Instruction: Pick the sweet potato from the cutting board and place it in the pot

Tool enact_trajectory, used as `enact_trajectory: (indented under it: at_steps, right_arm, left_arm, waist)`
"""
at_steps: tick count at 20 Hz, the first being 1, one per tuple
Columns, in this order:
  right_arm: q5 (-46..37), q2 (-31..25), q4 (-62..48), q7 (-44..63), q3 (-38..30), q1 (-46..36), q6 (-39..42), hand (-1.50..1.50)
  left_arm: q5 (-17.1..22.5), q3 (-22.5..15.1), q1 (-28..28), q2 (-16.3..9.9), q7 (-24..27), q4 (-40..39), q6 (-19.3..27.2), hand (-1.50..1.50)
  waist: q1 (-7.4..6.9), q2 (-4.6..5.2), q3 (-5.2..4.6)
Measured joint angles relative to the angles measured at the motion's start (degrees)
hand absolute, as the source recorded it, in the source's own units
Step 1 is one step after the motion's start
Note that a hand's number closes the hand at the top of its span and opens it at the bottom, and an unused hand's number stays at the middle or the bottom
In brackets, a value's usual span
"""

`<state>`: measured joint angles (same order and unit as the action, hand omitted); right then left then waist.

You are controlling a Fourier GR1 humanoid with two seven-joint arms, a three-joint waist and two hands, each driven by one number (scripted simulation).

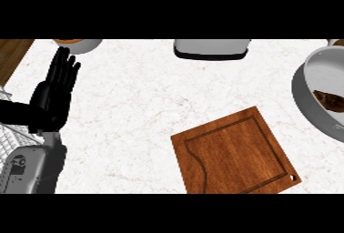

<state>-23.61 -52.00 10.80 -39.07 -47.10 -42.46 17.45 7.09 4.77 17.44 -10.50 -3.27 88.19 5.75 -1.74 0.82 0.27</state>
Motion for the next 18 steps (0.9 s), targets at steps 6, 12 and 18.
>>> enact_trajectory:
  at_steps: [6, 12, 18]
  right_arm:
    - [3.7, -4.3, -1.6, -1.3, -3.7, 3.7, 4.5, -1.50]
    - [5.9, -7.5, -2.0, -1.3, -5.8, 7.0, 5.9, -1.50]
    - [7.3, -9.5, -1.8, -1.3, -7.1, 10.9, 7.3, -1.50]
  left_arm:
    - [0.1, 0.4, 0.1, 0.1, 0.7, -0.4, -0.1, 0.00]
    - [0.8, 1.0, 0.1, -0.4, 0.5, -0.1, -0.8, 0.00]
    - [1.3, 1.4, -0.6, -0.6, 1.0, -0.2, -1.4, 0.00]
  waist:
    - [-0.15, 0.32, 0.15]
    - [-0.34, 0.48, 0.30]
    - [-0.17, 0.53, 0.46]
